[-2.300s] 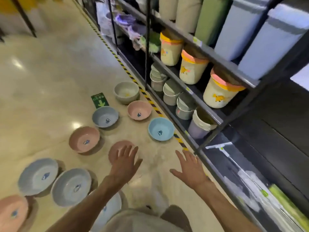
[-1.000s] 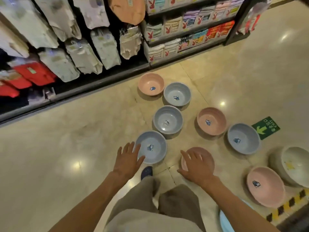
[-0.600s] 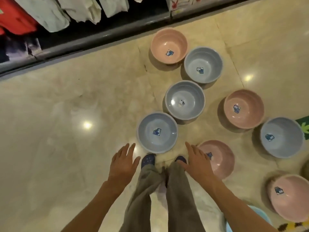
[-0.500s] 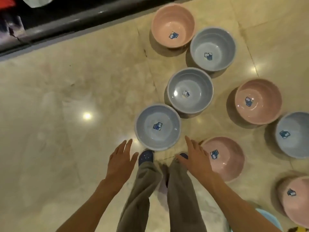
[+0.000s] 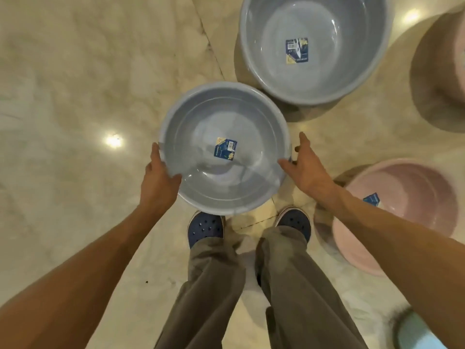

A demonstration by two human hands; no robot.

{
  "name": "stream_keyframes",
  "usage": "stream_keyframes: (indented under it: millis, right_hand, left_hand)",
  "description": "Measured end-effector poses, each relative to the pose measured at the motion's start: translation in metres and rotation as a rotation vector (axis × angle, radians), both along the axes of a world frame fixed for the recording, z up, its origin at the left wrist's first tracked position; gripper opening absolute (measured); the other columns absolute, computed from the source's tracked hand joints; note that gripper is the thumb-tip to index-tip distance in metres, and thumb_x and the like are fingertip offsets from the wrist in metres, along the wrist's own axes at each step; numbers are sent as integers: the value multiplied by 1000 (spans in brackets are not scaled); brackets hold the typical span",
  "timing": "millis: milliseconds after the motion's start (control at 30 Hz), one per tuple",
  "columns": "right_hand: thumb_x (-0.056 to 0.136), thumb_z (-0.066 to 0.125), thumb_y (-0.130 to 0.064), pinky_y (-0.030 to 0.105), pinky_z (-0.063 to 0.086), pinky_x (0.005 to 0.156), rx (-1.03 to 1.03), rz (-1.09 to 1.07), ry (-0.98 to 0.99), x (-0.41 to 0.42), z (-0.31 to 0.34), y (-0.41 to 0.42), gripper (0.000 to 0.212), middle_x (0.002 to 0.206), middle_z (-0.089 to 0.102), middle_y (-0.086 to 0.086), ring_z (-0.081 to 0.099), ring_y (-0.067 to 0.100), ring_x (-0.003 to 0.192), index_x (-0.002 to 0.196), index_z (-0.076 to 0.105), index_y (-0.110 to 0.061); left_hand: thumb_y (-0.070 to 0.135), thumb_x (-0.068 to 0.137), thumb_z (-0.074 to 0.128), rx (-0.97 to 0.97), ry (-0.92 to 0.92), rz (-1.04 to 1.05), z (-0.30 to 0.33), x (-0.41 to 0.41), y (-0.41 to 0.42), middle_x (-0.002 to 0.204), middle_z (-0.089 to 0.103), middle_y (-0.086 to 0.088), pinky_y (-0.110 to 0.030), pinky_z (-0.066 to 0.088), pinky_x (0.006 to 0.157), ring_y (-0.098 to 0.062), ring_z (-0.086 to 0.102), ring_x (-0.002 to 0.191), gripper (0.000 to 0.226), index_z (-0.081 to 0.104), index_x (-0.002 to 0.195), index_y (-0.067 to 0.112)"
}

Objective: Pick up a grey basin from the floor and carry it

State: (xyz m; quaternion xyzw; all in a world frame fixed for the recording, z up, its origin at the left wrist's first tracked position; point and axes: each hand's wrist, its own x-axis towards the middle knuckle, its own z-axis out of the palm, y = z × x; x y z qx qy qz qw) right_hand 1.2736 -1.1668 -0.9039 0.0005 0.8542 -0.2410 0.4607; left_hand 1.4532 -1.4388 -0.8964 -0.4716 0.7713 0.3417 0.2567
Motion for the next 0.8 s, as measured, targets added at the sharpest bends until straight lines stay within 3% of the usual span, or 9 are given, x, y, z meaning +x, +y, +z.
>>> stream_keyframes:
  millis: [67,167,233,333,467,533,600,700,800]
  right_hand:
    - [102,64,-20,50,55,98,-52,-33,-22,-2,-13,3,77,134,59,11,65,34,115,163,17,-19]
    - [99,62,-12,56,60,87,-108,-84,-2,3,-10,12,65,105,62,-2,67,32,104,156,32,-22]
    - [99,61,-11,56,61,85,-129,-124,14,8,10,19,64,105,61,-4,67,31,103,156,34,-23]
    - [101,59,-10,52,62,85,-149,-204,26,15,55,39,63,112,61,-3,66,28,104,156,33,-26]
    - [102,63,-26,49,61,89,-192,-328,50,36,115,77,56,124,64,-10,66,23,111,150,37,-38]
    - [103,62,-29,47,60,91,-207,-408,73,49,145,96,48,121,62,-20,65,21,113,140,38,-47]
    - [103,60,-28,49,59,93,-183,-512,82,59,169,116,54,120,61,-19,64,21,112,144,34,-51]
    - [103,58,-21,56,57,93,-117,-598,139,78,194,153,62,126,65,-5,66,28,109,153,31,-45]
    - [105,56,-20,53,61,87,-96,-714,168,101,213,198,62,121,65,-8,68,25,106,158,29,-36]
  left_hand:
    - [10,93,66,31,43,95,-13,-6,0,147,45,-17,-50,50,97,-38,54,124,95,4,162,29]
    - [5,87,61,2,93,146,-4,-9,2,139,50,-13,-51,56,91,-33,58,112,90,14,158,35]
    - [7,86,60,-1,108,104,17,-11,5,136,54,-10,-53,58,89,-33,61,109,89,17,157,40]
    - [13,93,59,26,114,-21,66,-17,14,147,48,-14,-54,52,99,-37,54,125,85,13,162,32]
    - [51,93,48,40,197,-210,129,-29,31,157,42,-8,-58,48,105,-35,51,135,81,14,162,29]
    - [52,94,47,52,224,-264,151,-40,45,158,41,-8,-55,47,106,-35,52,135,79,16,162,28]
    - [48,95,46,67,240,-327,172,-55,65,158,41,-9,-55,45,108,-36,49,137,76,17,162,26]
    - [46,96,45,101,277,-449,194,-75,98,158,41,-8,-55,45,108,-36,49,138,74,17,162,27]
    - [46,99,44,152,323,-570,208,-94,140,157,42,-2,-52,44,109,-28,48,138,69,18,161,32]
